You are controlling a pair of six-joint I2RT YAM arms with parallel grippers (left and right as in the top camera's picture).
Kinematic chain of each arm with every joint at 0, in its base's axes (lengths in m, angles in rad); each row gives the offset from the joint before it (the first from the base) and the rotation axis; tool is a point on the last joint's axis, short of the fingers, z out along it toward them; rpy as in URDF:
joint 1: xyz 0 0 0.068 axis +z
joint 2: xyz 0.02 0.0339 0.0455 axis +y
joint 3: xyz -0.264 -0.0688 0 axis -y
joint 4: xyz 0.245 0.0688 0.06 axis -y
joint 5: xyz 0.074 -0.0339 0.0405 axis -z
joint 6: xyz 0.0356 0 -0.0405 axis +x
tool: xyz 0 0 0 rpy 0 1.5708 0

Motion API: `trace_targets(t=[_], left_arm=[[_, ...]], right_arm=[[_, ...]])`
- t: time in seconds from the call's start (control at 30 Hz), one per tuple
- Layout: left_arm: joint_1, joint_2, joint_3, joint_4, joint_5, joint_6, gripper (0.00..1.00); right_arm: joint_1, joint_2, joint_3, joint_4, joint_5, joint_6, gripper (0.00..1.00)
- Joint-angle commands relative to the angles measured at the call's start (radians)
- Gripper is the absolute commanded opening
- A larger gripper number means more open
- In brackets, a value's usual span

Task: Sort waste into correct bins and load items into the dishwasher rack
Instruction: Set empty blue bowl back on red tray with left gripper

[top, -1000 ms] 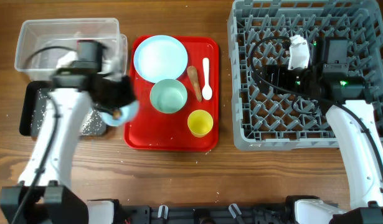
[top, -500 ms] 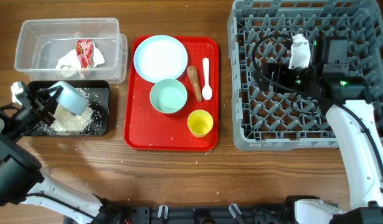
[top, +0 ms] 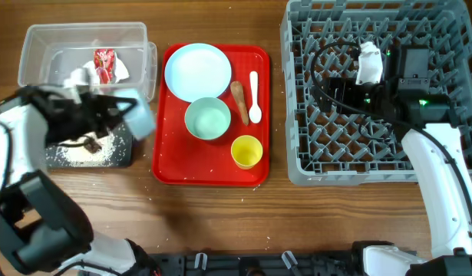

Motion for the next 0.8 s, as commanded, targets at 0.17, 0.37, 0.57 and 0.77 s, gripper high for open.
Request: trace_targets(t=[0.17, 0.37, 0.57, 0.77], left_arm=[[-0.541, 0.006, 0.006, 0.249, -0.924, -0.409, 0.04], [-0.709, 0.007, -0.001, 0.238, -0.983, -0.495, 0.1], [-0.78, 0.019, -0.002, 0.237, -0.983, -0.496, 0.26], [-0.784, 0.019, -0.001, 0.124, -0.982, -0.496, 0.5]], right_arm=[[0.007, 0.011, 0.012, 0.006, 0.003, 0.014, 1.0], [0.007, 0.011, 0.012, 0.013, 0.003, 0.014, 1.0], [0.007, 0.011, 0.012, 0.013, 0.003, 0.013, 1.0], [0.007, 0.011, 0.012, 0.014, 0.003, 0.013, 1.0]])
